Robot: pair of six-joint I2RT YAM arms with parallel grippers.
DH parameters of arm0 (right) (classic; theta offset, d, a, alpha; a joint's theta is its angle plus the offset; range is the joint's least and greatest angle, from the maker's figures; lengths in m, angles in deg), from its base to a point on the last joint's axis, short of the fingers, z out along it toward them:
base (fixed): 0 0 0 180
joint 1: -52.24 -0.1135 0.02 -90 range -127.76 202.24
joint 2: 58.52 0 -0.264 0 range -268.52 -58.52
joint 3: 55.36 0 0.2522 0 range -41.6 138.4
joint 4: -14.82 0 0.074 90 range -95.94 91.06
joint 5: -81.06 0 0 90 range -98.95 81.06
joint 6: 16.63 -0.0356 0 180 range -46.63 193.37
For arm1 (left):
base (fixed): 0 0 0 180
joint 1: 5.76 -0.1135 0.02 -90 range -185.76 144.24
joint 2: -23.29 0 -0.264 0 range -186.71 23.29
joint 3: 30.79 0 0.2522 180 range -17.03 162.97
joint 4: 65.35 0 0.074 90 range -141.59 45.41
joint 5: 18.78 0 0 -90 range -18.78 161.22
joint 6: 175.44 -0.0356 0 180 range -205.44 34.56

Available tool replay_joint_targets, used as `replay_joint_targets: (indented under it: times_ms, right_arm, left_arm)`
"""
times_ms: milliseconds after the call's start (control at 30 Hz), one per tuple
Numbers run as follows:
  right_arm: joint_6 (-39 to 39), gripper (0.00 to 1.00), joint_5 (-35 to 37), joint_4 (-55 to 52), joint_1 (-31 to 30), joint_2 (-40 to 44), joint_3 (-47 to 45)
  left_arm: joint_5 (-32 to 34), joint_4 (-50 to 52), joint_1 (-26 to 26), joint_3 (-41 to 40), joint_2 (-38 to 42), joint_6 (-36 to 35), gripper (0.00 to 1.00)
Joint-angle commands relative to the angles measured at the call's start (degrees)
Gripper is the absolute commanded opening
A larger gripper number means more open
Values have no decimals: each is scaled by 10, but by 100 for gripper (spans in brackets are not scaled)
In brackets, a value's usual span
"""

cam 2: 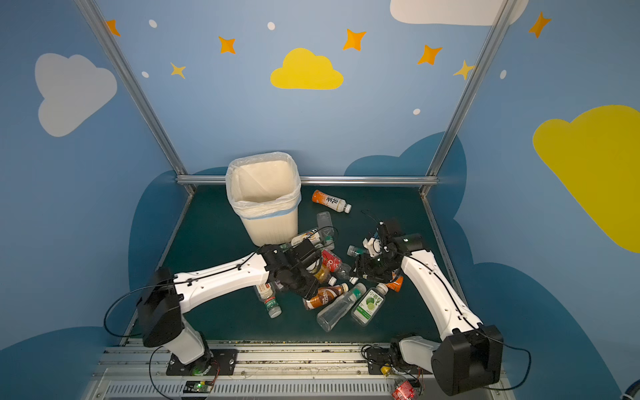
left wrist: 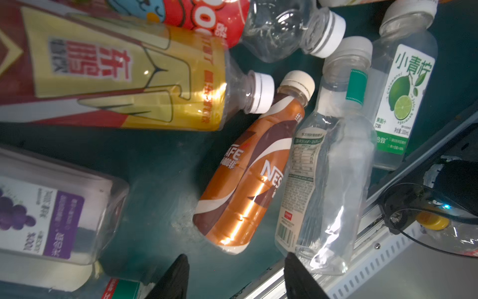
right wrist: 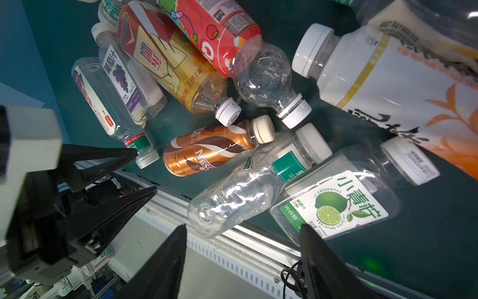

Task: Throw the plastic bottles in the bin
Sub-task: Pick up the plastic bottle from the center of the table.

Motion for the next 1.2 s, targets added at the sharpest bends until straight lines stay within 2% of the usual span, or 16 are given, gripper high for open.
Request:
replay_joint_targets:
  times_ms: [0,533,1167]
  right_arm:
    - [-5,70,9,-14,-4,13,-4]
    - [0,71,13,-22,-4,21,-8]
    - [3,73,24,-31,-1,18,-3]
  left_arm:
    - [-25,30,1,24,-28,-49,59]
    - [-41,28,3,59,-107,-83,71]
    - [-47,37,2,99,-189,-111,71]
